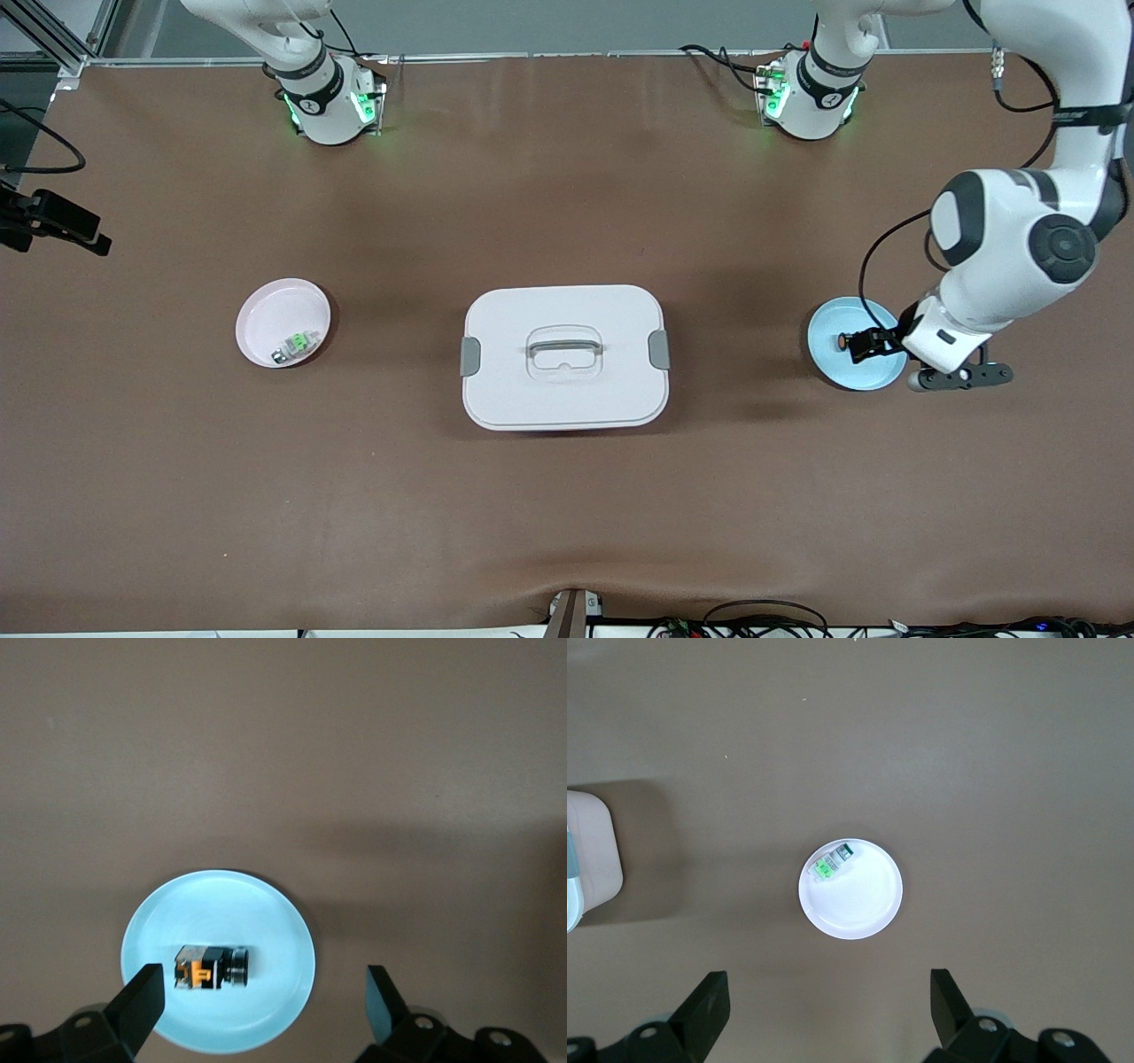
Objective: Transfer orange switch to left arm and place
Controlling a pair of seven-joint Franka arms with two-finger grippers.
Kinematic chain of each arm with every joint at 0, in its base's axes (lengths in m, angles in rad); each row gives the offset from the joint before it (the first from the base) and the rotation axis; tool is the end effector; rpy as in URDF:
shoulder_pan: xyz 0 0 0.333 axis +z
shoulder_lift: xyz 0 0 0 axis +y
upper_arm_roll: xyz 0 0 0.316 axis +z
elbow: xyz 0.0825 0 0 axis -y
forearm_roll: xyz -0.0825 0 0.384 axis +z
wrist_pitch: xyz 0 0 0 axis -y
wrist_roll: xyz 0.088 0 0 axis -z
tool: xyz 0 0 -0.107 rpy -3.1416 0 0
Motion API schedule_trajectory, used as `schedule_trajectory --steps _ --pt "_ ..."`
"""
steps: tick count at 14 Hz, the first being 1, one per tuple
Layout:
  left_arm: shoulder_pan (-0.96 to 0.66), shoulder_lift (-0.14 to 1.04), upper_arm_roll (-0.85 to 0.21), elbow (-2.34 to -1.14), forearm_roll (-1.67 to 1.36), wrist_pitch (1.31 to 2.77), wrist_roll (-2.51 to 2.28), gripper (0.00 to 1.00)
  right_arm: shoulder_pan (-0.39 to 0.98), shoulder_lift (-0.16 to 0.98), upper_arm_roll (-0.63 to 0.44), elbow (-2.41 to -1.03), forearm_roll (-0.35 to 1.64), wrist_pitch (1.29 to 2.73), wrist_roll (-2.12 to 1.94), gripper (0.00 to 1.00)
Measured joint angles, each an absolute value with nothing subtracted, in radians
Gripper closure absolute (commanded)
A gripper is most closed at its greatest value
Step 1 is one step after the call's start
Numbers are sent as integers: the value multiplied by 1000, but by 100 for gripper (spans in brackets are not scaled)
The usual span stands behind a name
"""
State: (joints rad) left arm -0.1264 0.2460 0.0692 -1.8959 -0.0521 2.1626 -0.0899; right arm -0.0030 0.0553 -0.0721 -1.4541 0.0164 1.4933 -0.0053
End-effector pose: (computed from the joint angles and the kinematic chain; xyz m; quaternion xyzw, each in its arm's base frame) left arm 0.6136 -0.0392 0.3764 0.9994 0.0295 0.0097 0.0141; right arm 0.5629 -0.0392 0.6415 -0.9994 0.0343 0.0077 0.0065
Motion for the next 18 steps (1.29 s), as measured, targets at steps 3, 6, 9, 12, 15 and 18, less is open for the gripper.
schedule_trajectory --steps 3,6,9,12,15,18 --pt "-127 227 69 -1793 -17 2031 -90 0 -3 55 -73 -1454 17 1493 -5 0" --pt "-128 181 69 -1784 -16 1993 -90 0 -3 55 -72 -1453 17 1493 -5 0" --pt "-128 96 69 -1784 -16 1924 -89 0 -3 55 -73 -1453 17 1491 -5 0" --pt "-128 0 69 -1813 -15 1874 -78 0 -3 55 -73 -1453 17 1491 -5 0" --pt "-128 -86 69 -1883 -15 1871 -76 0 -4 55 -75 -1453 17 1491 -5 0" --pt "-128 -146 69 -1927 -15 1869 -76 0 -5 55 -76 -1453 17 1491 -5 0"
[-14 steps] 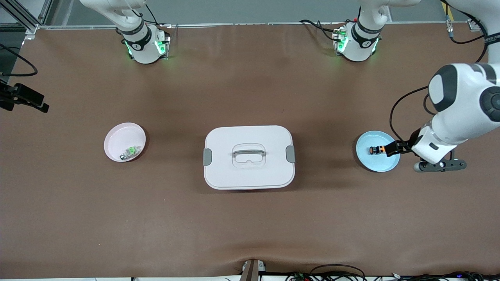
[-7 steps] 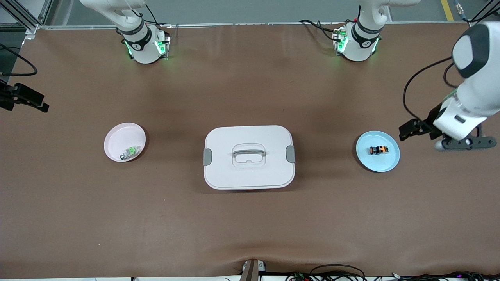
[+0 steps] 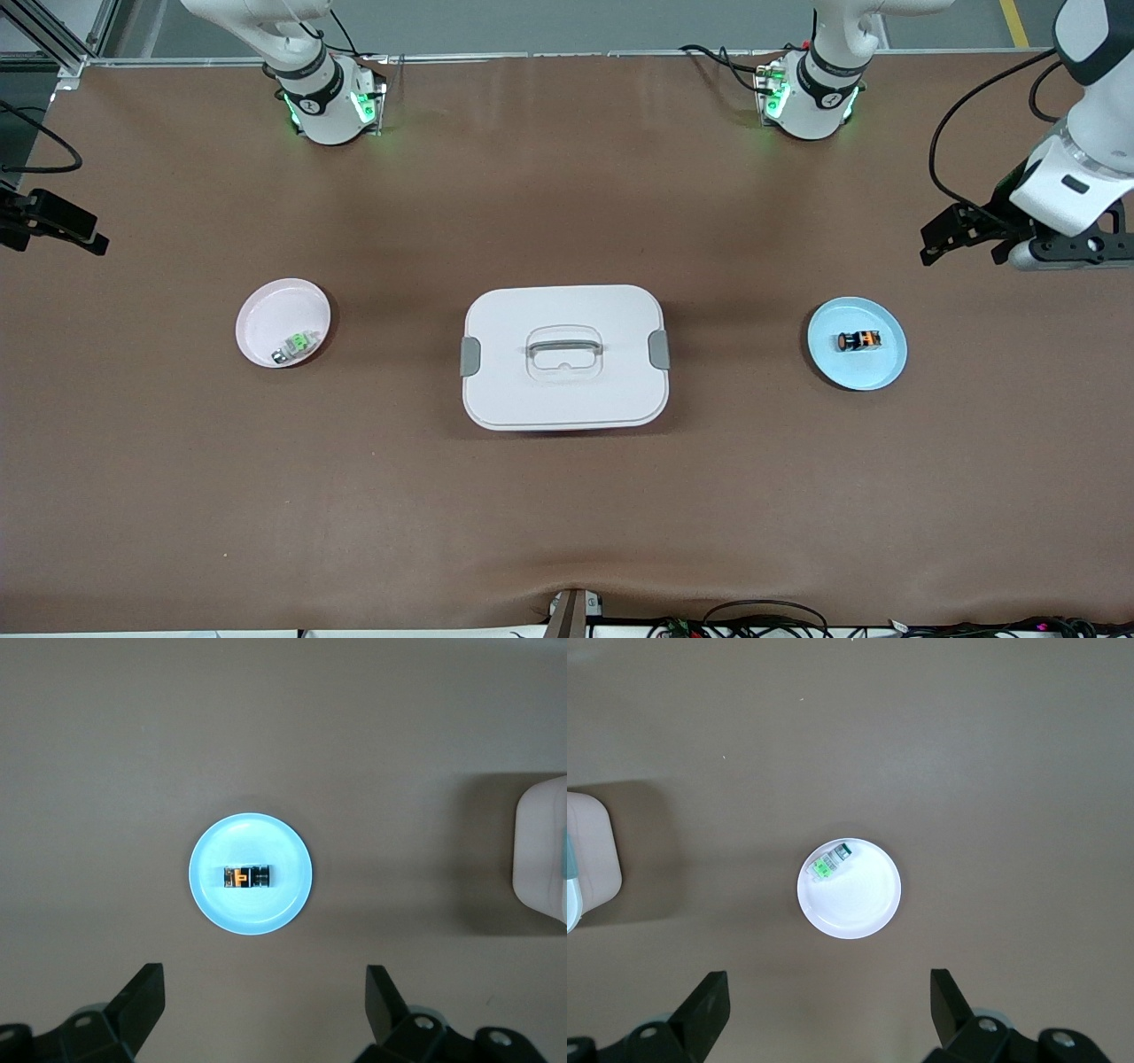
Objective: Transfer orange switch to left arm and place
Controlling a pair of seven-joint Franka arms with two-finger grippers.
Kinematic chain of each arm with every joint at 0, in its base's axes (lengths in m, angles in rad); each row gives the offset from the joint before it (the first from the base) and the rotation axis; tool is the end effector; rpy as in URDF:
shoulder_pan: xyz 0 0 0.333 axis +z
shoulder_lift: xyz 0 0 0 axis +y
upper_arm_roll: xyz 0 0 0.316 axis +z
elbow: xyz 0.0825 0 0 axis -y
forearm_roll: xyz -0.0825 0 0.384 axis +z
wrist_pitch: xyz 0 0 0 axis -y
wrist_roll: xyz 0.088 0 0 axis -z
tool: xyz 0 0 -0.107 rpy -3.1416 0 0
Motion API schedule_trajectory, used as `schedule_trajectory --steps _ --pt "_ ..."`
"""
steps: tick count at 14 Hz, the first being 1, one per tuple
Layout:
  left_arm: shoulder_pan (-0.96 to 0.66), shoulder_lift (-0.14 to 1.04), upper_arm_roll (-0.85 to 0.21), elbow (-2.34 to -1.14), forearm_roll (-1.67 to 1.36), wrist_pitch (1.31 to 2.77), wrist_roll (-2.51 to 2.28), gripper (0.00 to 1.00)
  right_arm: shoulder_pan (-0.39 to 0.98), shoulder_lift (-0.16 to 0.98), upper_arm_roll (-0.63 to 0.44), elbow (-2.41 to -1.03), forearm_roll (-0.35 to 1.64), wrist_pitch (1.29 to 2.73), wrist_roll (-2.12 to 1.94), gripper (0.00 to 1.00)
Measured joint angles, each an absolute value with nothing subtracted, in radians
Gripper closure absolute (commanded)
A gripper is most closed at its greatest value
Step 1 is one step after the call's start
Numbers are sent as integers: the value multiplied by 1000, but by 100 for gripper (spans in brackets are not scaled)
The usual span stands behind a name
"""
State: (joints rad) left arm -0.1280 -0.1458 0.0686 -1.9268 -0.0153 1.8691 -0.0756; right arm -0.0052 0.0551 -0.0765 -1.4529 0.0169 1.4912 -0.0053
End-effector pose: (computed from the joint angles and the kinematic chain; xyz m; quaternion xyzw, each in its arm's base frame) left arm 0.5247 -0.0305 0.5592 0.9989 0.0099 0.0429 0.0153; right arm 0.5624 -0.0428 0.6420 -0.9992 0.0375 0.0080 0.0067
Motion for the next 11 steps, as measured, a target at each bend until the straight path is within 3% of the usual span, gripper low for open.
schedule_trajectory --steps 3,7,11 --pt "-109 -171 55 -1938 -14 1866 -60 0 -5 55 -77 -1453 17 1491 -5 0" --pt "23 -182 -60 -1934 -15 1864 -19 0 -5 55 -77 -1453 17 1491 -5 0" --pt "27 -182 -69 -1859 -15 1810 -20 0 -5 55 -77 -1453 17 1491 -5 0"
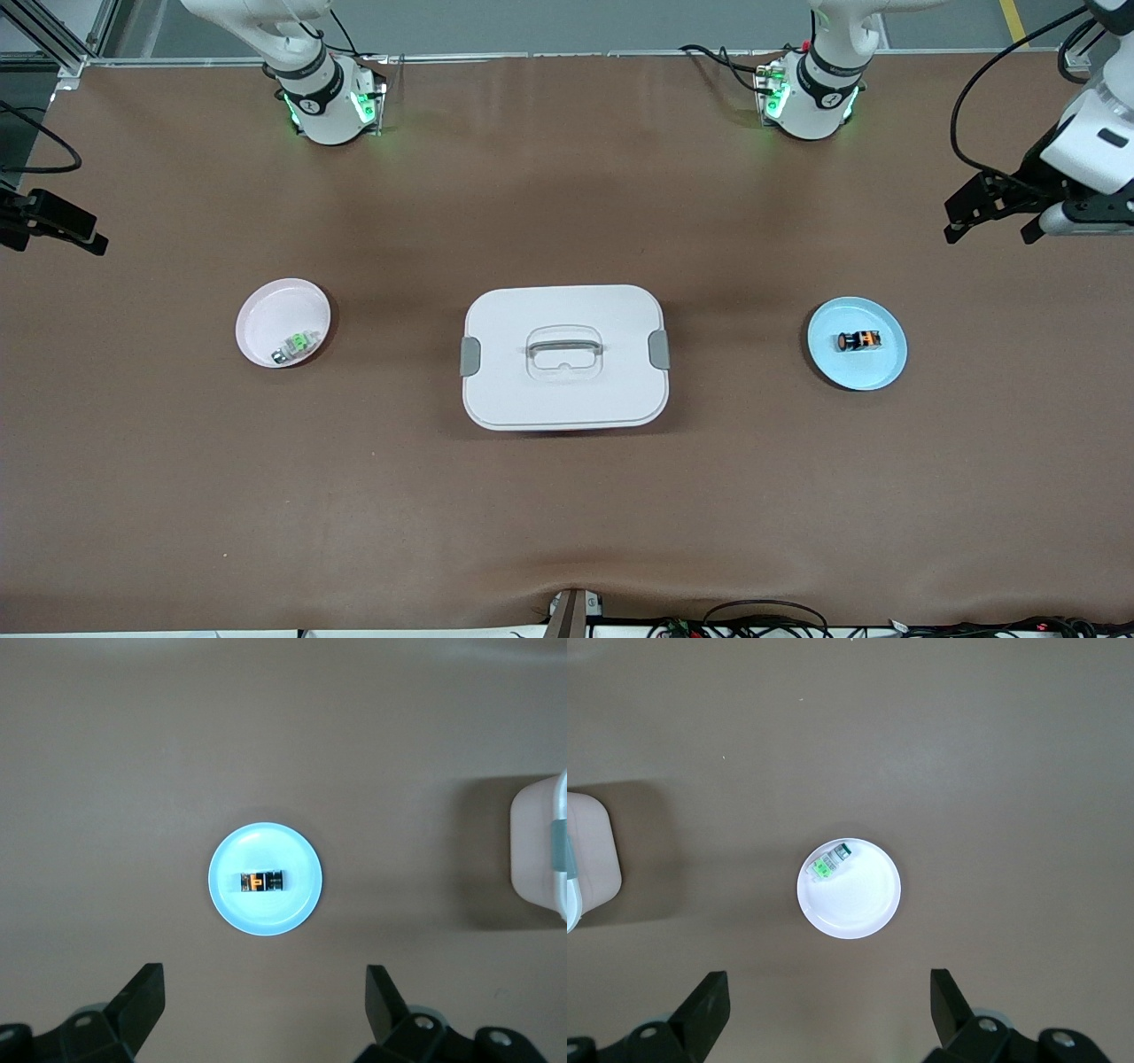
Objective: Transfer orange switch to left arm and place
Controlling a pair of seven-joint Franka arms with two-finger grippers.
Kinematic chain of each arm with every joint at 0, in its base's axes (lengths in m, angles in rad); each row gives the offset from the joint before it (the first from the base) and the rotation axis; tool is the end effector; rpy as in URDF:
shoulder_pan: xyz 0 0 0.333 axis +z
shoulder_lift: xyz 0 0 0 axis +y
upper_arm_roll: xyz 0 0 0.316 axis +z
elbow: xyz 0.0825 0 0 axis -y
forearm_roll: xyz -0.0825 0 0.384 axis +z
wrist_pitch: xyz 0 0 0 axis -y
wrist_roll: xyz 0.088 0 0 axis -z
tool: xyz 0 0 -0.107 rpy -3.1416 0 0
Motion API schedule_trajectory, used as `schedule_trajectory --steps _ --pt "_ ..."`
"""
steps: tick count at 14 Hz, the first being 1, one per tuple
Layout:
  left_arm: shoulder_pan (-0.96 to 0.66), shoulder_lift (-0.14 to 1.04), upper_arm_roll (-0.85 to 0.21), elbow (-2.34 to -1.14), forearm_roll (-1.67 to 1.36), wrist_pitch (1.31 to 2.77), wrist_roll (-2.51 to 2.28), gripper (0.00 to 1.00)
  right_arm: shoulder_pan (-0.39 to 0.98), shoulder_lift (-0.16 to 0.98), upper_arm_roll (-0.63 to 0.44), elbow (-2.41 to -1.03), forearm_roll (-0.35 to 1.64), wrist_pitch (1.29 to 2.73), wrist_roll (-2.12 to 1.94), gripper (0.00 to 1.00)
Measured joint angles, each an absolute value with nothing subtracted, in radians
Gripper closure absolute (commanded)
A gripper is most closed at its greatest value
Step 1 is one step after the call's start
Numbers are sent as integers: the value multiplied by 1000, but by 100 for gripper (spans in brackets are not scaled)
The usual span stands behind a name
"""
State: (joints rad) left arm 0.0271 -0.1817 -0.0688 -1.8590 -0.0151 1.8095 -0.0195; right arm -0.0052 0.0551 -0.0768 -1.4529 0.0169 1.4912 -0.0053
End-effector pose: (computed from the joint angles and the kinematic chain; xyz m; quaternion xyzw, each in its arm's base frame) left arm 0.5155 -0.0256 0.6052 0.9978 -0.0096 0.0658 0.0032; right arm 0.5624 -0.0429 0.6420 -0.9992 0.0377 0.0080 0.0067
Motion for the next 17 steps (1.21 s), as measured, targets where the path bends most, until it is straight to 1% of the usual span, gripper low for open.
schedule_trajectory --steps 2,4,7,17 --pt "19 -167 -71 -1802 -15 1760 -20 0 -5 55 -77 -1453 17 1491 -5 0" --pt "1 -129 -71 -1735 -15 1711 -20 0 -5 55 -77 -1453 17 1491 -5 0" --pt "-10 -69 -71 -1657 -15 1684 -21 0 -5 55 -77 -1453 17 1491 -5 0" --pt "-26 -53 -53 -1629 -15 1658 -43 0 -5 55 -77 -1453 17 1491 -5 0"
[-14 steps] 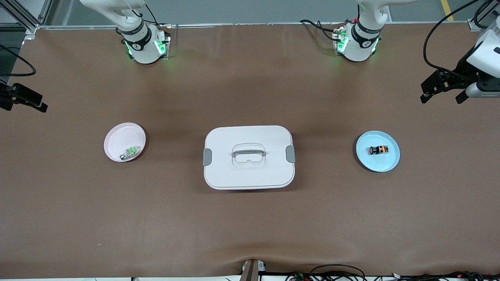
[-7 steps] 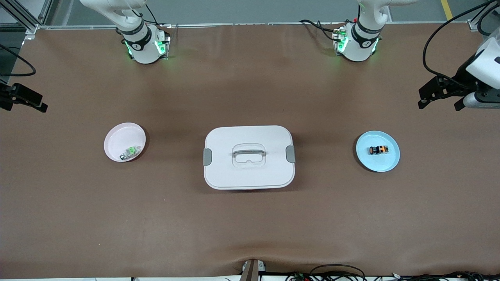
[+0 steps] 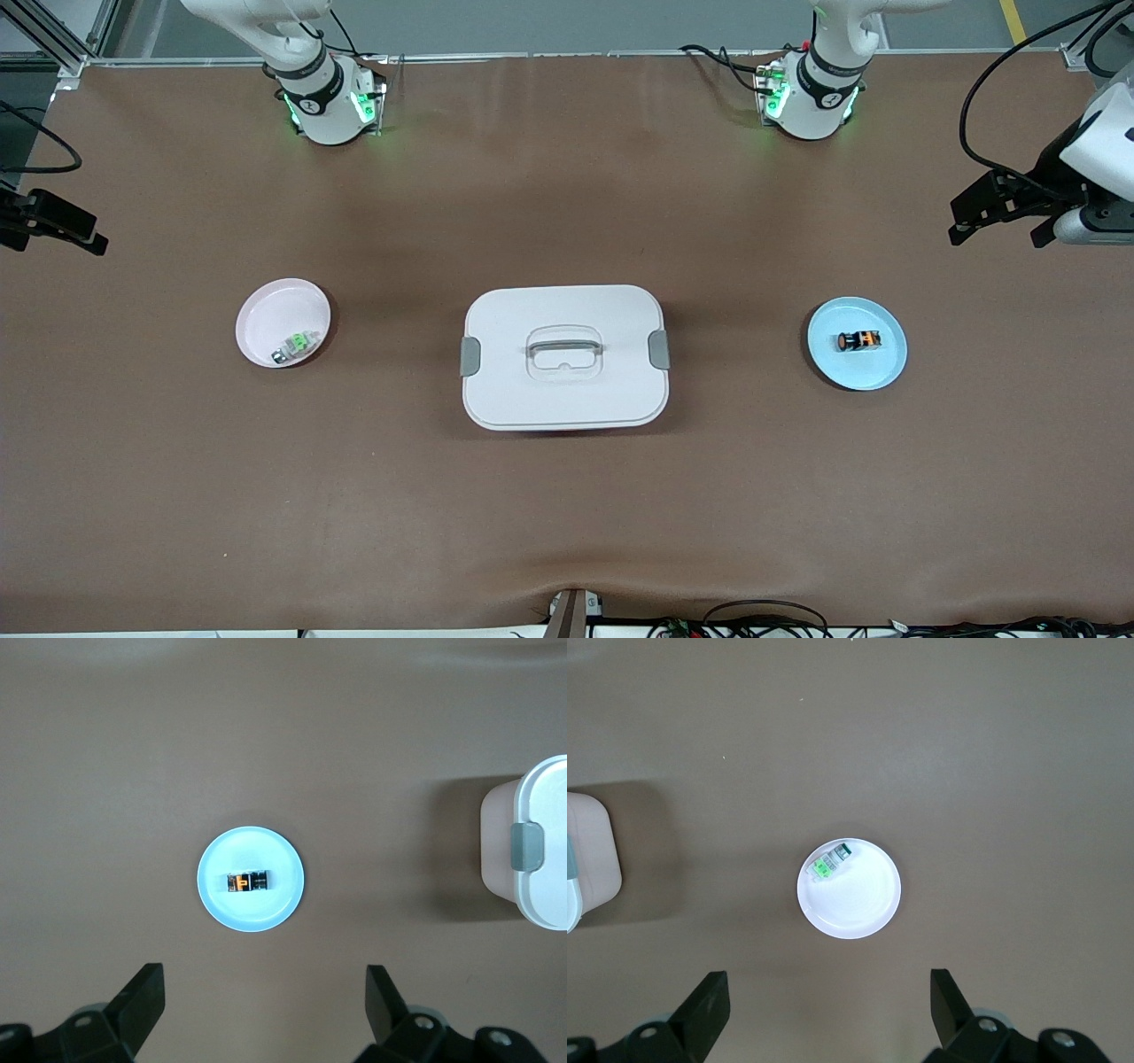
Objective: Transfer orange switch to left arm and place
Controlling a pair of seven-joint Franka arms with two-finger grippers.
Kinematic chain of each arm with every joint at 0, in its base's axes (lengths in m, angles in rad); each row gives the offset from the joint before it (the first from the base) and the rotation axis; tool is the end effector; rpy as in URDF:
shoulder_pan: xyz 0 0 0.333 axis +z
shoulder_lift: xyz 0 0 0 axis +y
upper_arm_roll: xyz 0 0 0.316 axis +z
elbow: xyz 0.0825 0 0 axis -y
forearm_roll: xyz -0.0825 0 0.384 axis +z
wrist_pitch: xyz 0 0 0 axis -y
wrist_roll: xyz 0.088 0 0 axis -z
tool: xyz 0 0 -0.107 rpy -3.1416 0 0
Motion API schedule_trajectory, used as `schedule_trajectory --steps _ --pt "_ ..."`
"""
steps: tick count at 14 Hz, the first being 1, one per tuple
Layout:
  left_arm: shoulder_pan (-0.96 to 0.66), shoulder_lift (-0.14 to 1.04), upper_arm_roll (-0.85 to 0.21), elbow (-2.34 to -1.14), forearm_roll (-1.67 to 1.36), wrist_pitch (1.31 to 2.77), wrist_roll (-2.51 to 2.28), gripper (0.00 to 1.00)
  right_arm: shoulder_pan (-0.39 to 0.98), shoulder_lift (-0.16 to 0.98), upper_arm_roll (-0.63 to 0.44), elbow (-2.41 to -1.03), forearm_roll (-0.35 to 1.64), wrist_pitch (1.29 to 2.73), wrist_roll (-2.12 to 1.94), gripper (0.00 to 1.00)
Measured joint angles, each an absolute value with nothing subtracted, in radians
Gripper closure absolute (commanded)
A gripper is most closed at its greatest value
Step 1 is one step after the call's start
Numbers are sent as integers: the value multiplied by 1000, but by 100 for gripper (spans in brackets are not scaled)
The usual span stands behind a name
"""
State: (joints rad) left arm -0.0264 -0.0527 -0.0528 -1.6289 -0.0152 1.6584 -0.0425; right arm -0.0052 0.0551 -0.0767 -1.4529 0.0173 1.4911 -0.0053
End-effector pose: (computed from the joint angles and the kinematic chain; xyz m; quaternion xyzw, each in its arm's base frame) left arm 0.5448 -0.0455 0.6339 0.9990 -0.0180 0.0406 0.0087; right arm 0.5624 -0.0428 0.6420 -0.9992 0.0376 0.0081 0.0069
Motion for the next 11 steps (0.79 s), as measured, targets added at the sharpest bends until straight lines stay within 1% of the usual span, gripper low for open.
schedule_trajectory --steps 11 --pt "-25 -52 -46 -1627 -15 1639 -41 0 -22 55 -84 -1453 58 1491 5 0"
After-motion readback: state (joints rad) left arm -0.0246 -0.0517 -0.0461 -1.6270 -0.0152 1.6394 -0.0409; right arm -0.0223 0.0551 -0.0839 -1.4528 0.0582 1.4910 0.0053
